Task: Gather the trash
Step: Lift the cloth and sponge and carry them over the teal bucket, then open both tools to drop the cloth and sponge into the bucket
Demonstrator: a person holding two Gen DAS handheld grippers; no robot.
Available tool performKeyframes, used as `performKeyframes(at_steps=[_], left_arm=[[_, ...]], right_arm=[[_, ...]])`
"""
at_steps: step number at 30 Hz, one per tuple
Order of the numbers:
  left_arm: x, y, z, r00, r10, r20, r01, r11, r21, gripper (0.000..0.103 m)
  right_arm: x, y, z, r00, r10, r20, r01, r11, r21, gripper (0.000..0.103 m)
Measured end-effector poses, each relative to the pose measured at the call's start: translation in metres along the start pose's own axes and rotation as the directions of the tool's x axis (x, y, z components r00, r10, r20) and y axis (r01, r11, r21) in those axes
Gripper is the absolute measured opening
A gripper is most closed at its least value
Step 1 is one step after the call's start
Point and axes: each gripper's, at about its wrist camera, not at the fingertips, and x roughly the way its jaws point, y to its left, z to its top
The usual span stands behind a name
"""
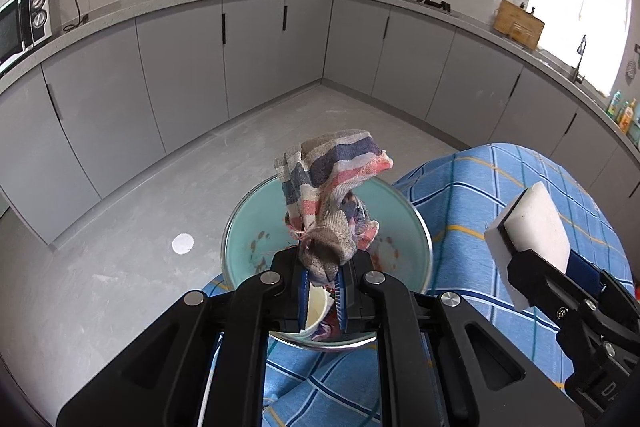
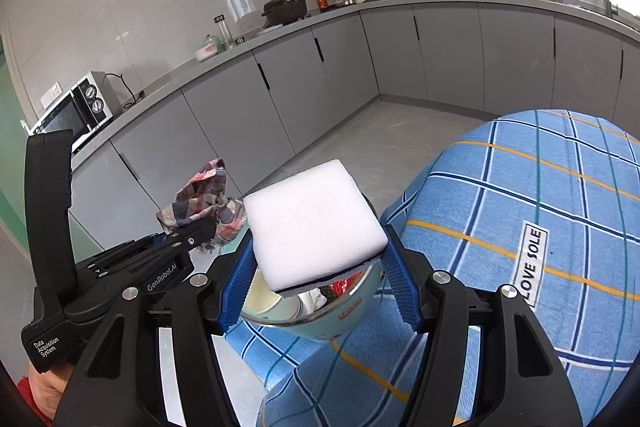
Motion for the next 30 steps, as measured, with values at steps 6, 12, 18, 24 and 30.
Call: performKeyframes(at_steps=[6, 12, 18, 24, 30], left_arm=[[0.016, 0.001, 0.003, 1.000, 0.017, -0.022, -0.017, 1.000, -0.002, 0.010], [0.041, 0.003, 0.001, 0.997, 0.019, -0.078, -0.021, 1.000, -0.017, 0.010], [0.060, 0.006, -0.001, 0.993, 0.042, -0.113, -0.043, 0.999, -0.009, 0.010], [0.075, 0.008, -0.004, 0.989, 0.055, -0.140, -0.057, 0.998, -0.008, 0.010], [0.085, 0.009, -0.004, 0.985, 0.066, -0.157, -0.067, 0.998, -0.003, 0.010]], right_arm=[[0.022, 0.002, 0.003, 1.000, -0.007, -0.025, 0.007, 1.000, 0.007, 0.061], [0.048, 0.000, 0.006, 0.998, -0.021, -0.057, 0.022, 1.000, 0.016, 0.061], [0.072, -0.008, 0.005, 0.995, -0.019, -0.102, 0.023, 0.999, 0.038, 0.062], [0.086, -0.013, 0.004, 0.992, -0.013, -0.126, 0.020, 0.998, 0.055, 0.062], [0.097, -0.014, 0.002, 0.990, -0.011, -0.143, 0.019, 0.998, 0.056, 0.062]])
